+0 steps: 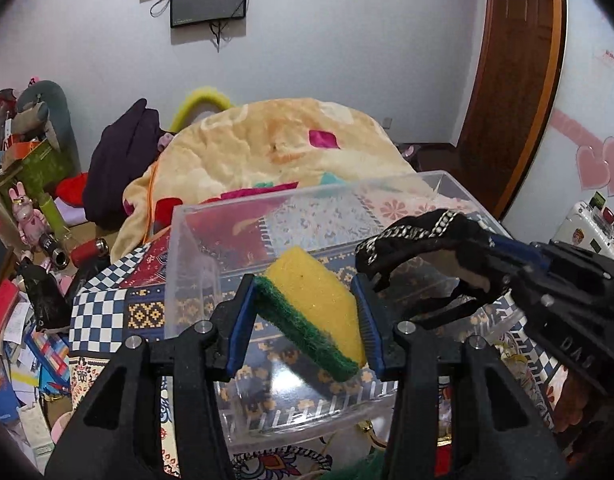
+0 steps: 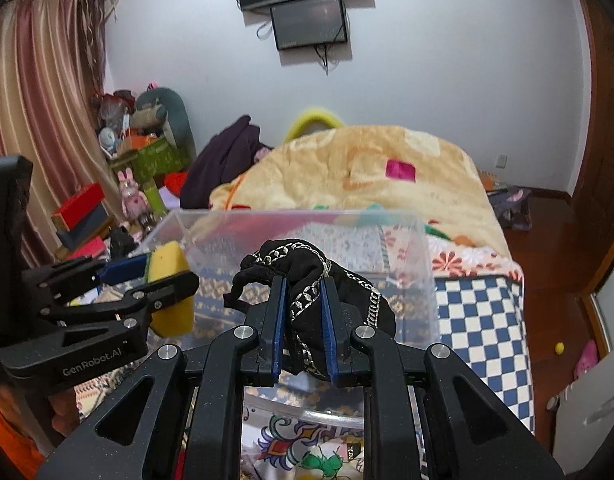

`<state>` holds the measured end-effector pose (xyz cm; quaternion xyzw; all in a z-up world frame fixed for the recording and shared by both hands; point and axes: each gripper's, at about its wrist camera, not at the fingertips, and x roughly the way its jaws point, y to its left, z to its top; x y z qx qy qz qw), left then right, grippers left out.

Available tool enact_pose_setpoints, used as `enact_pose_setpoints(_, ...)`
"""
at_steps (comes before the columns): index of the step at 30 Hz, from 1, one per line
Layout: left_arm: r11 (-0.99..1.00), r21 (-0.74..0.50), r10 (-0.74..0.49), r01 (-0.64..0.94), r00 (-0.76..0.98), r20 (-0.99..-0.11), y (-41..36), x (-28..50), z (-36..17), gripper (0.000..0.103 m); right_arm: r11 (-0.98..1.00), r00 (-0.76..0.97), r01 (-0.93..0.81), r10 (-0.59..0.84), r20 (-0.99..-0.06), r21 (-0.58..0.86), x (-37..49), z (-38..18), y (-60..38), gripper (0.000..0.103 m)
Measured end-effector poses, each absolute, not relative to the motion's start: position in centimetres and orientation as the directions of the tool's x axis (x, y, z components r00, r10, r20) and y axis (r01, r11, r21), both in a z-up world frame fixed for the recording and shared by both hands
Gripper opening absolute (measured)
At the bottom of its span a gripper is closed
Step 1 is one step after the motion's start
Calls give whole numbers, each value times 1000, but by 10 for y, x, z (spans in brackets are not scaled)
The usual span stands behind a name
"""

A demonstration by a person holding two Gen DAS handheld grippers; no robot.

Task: Organize soft objects
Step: 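Release the sponge into the clear box while the right tool releases the black bag there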

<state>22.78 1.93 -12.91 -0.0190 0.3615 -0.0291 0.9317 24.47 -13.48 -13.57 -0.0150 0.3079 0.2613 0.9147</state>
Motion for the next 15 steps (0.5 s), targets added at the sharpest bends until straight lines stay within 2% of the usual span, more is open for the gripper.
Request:
enact_pose_setpoints(5,997,-67,-75,40,722,-688,20,230,-132,54,864,661,-489,458,-595,122,243,-138,-134,22)
enact_pose_setpoints(8,996,-77,-79,35,722,-688,21,228,-131,63,866,670,-487,452,-589,110,243,-134,-137,33)
enact_pose_setpoints(10,996,-86,-84,34,726,-683,22,226,-129,65,868,679,-485,450,-580,106,240,-131,-138,45)
enact_pose_setpoints(15,990,-133,-114,35,753,-649,28,208,-114,65,872,706,-479,450,-547,98,230,-119,-145,55)
